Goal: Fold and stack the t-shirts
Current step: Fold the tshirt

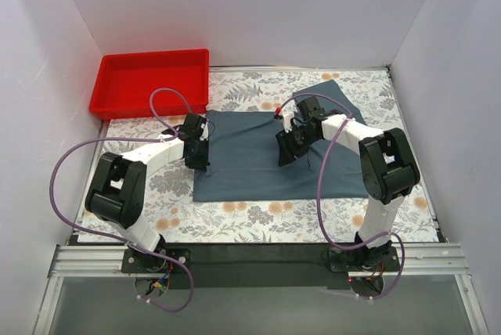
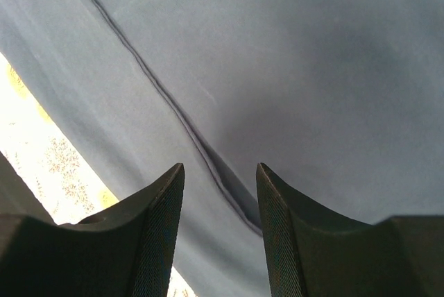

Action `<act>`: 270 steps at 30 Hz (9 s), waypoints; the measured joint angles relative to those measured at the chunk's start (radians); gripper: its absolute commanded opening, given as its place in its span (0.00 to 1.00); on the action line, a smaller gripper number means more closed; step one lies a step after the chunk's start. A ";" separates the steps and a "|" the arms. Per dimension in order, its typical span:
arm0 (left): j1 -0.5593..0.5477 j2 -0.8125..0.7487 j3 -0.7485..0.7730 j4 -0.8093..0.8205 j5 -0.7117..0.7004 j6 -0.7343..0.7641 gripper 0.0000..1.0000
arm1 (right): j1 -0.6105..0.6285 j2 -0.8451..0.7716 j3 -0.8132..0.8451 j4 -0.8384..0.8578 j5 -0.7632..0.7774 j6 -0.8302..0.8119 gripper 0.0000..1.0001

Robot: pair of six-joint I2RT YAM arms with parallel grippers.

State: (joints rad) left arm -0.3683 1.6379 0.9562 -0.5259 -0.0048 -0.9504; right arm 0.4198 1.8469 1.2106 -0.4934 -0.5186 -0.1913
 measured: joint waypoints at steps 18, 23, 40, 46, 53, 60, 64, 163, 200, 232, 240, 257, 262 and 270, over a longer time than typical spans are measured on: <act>0.007 -0.078 -0.020 -0.023 -0.103 -0.096 0.00 | 0.014 0.027 0.022 -0.032 -0.009 -0.079 0.33; 0.008 -0.080 -0.032 -0.025 -0.113 -0.113 0.00 | 0.014 0.028 0.022 -0.042 -0.017 -0.098 0.33; 0.018 -0.089 -0.038 -0.024 -0.117 -0.141 0.00 | 0.026 0.080 0.027 -0.075 -0.037 -0.124 0.04; 0.019 -0.114 -0.055 -0.030 -0.123 -0.163 0.00 | 0.027 0.080 0.056 -0.085 -0.027 -0.123 0.04; 0.021 -0.130 -0.082 -0.040 -0.138 -0.192 0.00 | 0.027 0.080 0.079 -0.088 -0.008 -0.122 0.06; 0.021 -0.130 -0.097 -0.041 -0.138 -0.201 0.00 | 0.028 0.081 0.082 -0.088 -0.005 -0.117 0.16; 0.021 -0.130 -0.097 -0.038 -0.138 -0.200 0.06 | 0.028 0.084 0.095 -0.090 0.027 -0.085 0.32; 0.193 0.269 0.221 0.301 -0.094 0.010 0.46 | -0.602 0.020 0.142 0.231 0.274 0.088 0.59; 0.176 0.283 0.211 0.353 -0.112 0.056 0.00 | -0.520 0.237 0.257 0.193 0.307 -0.058 0.20; 0.223 0.261 0.189 0.350 -0.163 0.009 0.00 | -0.538 0.259 0.329 0.151 0.329 -0.023 0.01; 0.235 0.261 0.189 0.357 -0.091 0.034 0.00 | -0.539 0.271 0.331 0.152 0.294 -0.019 0.01; 0.236 0.117 0.171 0.354 -0.050 0.053 0.00 | -0.544 0.221 0.353 0.149 0.268 -0.016 0.01; 0.236 0.100 0.140 0.341 -0.051 0.049 0.00 | -0.544 0.193 0.351 0.149 0.266 -0.016 0.01; 0.236 0.023 0.116 0.303 -0.045 0.025 0.00 | -0.550 0.112 0.301 0.146 0.265 -0.009 0.01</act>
State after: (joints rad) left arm -0.1326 1.6604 1.0721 -0.2226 -0.0498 -0.9257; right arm -0.1299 1.9587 1.5112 -0.3477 -0.2535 -0.2005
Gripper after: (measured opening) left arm 0.035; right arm 0.013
